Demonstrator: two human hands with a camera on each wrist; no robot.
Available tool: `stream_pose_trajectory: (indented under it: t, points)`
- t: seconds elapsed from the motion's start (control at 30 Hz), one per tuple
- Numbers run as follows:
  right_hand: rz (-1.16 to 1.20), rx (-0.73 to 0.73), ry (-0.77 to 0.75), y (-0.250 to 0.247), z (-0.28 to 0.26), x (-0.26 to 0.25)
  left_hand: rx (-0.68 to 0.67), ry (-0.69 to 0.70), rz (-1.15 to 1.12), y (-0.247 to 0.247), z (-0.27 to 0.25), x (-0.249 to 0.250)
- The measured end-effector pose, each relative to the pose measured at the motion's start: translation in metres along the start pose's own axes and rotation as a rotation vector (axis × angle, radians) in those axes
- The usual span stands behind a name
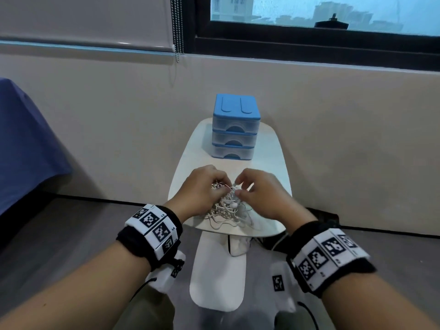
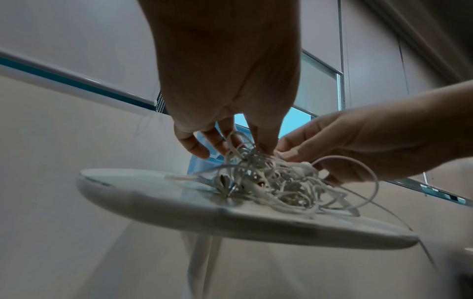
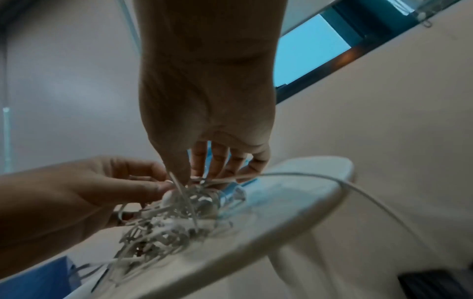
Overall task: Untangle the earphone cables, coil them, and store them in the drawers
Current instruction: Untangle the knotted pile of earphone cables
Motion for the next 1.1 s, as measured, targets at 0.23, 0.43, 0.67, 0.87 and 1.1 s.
stream_pose_trajectory:
  t: [0.23,0.43,0.67,0.87,1.1]
  points:
    - [0.528,-0.116,0.104,0.038,0.006,0.037,0.041,0.008,0.014,0.002,0.001,-0.006]
    - [0.651,-0.277,0.173,0.039,0.014,0.041,0.045,0.021,0.019,-0.004,0.006,-0.001]
    - [0.671,-0.298,0.211,0.038,0.016,0.04,-0.143,-0.041,0.112,-0.004,0.006,-0.006]
    - [0.665,-0.257,0.248,0.04,0.017,0.042,-0.185,-0.024,0.189,0.0,0.007,-0.002]
    - [0.559,-0.269,0.223,0.041,0.017,0.039,-0.167,-0.097,0.288,0.006,0.012,-0.006]
Point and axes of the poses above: each hand's wrist, its own z-axis towards the middle knuckle, its own y-axis out of the palm, x = y × z, the point moved 8 cm from there along z, towards the middle knuckle, and after that the axes turned 15 degrees about -z, right-handed, at the moved point
